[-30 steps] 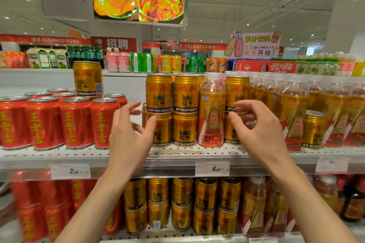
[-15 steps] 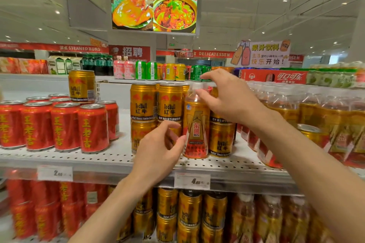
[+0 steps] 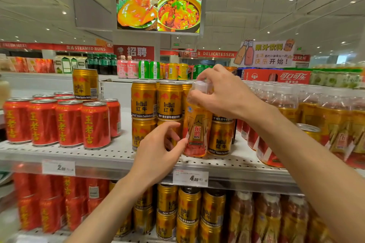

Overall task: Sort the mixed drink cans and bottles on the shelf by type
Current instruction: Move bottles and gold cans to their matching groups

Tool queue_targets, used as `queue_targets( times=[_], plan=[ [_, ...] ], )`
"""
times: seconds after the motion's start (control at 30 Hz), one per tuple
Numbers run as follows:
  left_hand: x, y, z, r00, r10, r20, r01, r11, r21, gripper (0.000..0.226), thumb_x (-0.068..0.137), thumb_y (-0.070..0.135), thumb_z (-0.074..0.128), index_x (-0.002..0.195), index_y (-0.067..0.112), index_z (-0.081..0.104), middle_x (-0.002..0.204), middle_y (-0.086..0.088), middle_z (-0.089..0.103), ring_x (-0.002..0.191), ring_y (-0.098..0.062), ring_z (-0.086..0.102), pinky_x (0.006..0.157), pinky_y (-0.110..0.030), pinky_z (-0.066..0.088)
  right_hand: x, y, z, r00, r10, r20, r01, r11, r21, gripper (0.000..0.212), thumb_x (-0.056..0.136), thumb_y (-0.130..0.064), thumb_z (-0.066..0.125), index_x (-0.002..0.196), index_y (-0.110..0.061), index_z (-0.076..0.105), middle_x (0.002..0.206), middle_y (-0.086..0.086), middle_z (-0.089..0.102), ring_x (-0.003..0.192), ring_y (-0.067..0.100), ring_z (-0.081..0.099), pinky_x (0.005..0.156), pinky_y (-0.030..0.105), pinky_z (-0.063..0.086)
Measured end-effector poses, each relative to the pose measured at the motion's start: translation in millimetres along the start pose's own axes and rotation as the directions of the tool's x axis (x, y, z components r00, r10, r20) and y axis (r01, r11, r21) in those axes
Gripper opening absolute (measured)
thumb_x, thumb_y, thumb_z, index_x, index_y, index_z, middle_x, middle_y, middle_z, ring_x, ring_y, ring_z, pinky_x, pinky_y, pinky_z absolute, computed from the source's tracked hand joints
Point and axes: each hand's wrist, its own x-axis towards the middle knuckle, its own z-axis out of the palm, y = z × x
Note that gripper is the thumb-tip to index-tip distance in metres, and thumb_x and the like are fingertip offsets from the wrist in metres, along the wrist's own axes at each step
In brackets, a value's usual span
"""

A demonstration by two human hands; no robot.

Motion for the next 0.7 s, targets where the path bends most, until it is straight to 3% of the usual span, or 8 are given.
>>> queue_targets(
  times=[0.17,0.27,0.33,0.43,0.5,0.53,0.6,0.7],
  plan=[
    [-5,-2,-2,0.999,0.007,0.041,-0.006,0.999,-0.035,0.048,0.089,0.045,0.073,0.133,0.032,0.059,0.096,0.018,0.065,0.084,-0.002,0.065,0.073,-0.020,0.058,-17,2,1,0.998,0.004,-0.060,0.002,0.996,0.095,0.053,0.096,-0.062,0.052,0.128,-0.021,0.051,0.101,-0.005,0.063,0.085,0.015,0.063,0.078,0.038,0.057],
    [-10,-3,-3,0.998,0.020,0.056,-0.016,0.998,-0.063,0.054,0.085,0.048,0.074,0.134,0.034,0.055,0.100,0.019,0.062,0.083,-0.004,0.065,0.072,-0.017,0.056,-30,9,-1,0.991,0.043,-0.128,-0.018,0.981,0.191,0.046,0.097,-0.057,0.055,0.123,-0.019,0.054,0.109,-0.006,0.064,0.089,0.015,0.065,0.072,0.029,0.056],
    [-11,-3,-3,0.998,0.022,0.061,-0.016,0.996,-0.088,0.059,0.082,0.051,0.076,0.135,0.035,0.054,0.104,0.019,0.061,0.082,-0.006,0.065,0.072,-0.017,0.056,-40,17,-2,0.981,0.125,-0.151,-0.074,0.949,0.307,0.042,0.097,-0.055,0.057,0.119,-0.019,0.056,0.112,-0.008,0.066,0.090,0.013,0.066,0.073,0.033,0.057],
    [-13,-1,-1,0.998,0.016,0.060,-0.008,0.992,-0.129,0.066,0.078,0.057,0.076,0.136,0.036,0.052,0.109,0.016,0.058,0.080,-0.009,0.064,0.075,-0.021,0.058,-58,25,-4,0.944,0.294,-0.151,-0.179,0.838,0.515,0.031,0.098,-0.051,0.057,0.113,-0.023,0.057,0.104,-0.009,0.065,0.090,0.008,0.065,0.069,0.033,0.060],
    [-14,1,0,0.998,0.006,0.059,0.003,0.987,-0.159,0.072,0.074,0.063,0.072,0.137,0.036,0.051,0.112,0.014,0.057,0.081,-0.006,0.063,0.076,-0.021,0.059,-69,27,-6,0.911,0.377,-0.170,-0.212,0.779,0.590,0.028,0.099,-0.049,0.056,0.111,-0.024,0.058,0.105,-0.006,0.066,0.090,0.008,0.065,0.061,0.020,0.055],
    [-16,2,0,0.998,-0.001,0.064,0.012,0.984,-0.178,0.074,0.072,0.066,0.069,0.137,0.036,0.050,0.114,0.014,0.056,0.084,-0.004,0.063,0.076,-0.019,0.059,-74,28,-6,0.895,0.410,-0.176,-0.217,0.745,0.631,0.027,0.100,-0.047,0.057,0.110,-0.022,0.058,0.104,-0.001,0.068,0.084,0.009,0.066,0.054,0.015,0.051],
    [-20,6,0,0.995,-0.029,0.093,0.049,0.976,-0.212,0.077,0.069,0.071,0.064,0.137,0.039,0.049,0.119,0.018,0.055,0.094,0.003,0.061,0.074,-0.011,0.056,-86,27,-5,0.870,0.469,-0.156,-0.219,0.650,0.728,0.026,0.101,-0.043,0.057,0.109,-0.019,0.059,0.095,0.008,0.072,0.063,0.013,0.066,0.042,0.019,0.046],
    [-27,9,-2,0.987,-0.070,0.145,0.114,0.941,-0.319,0.069,0.073,0.072,0.065,0.135,0.046,0.049,0.124,0.022,0.058,0.103,0.004,0.062,0.076,-0.012,0.055,-103,28,0,0.827,0.550,-0.121,-0.246,0.545,0.801,0.027,0.102,-0.040,0.056,0.109,-0.014,0.059,0.074,0.003,0.073,0.043,0.016,0.057,0.035,0.024,0.041]
  ],
)
